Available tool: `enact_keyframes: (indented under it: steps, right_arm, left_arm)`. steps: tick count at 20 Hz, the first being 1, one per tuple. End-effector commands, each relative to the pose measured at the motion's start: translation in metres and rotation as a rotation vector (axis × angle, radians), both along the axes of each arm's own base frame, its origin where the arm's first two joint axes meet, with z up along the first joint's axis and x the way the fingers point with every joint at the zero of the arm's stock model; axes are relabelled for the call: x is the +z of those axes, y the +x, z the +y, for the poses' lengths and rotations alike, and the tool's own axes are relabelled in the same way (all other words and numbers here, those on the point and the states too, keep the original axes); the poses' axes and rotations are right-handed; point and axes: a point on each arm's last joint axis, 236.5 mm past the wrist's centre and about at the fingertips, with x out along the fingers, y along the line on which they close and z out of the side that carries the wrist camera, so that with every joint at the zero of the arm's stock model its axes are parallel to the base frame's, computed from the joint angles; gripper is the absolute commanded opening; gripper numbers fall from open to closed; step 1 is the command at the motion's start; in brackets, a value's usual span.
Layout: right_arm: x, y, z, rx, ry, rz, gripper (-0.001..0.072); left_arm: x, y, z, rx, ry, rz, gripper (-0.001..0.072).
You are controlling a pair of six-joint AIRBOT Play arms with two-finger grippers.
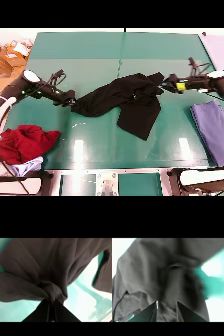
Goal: Fold the shirts.
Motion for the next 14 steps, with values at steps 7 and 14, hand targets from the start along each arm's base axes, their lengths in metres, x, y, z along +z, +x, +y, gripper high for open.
enact_keyframes:
  steps: [7,14]
  right_arm:
    - [-0.074,-0.089,-0.052,-0.151,0.11,0.234,0.0452]
    - [-0.105,-0.077,0.04,-0.014,0.139,0.241,0.0324]
  left_arm:
    - [0.002,0.011,0.02,0.026,-0.007,-0.013,0.0032]
    - [0.004,0.01,0.018,0.024,-0.017,-0.007,0.0033]
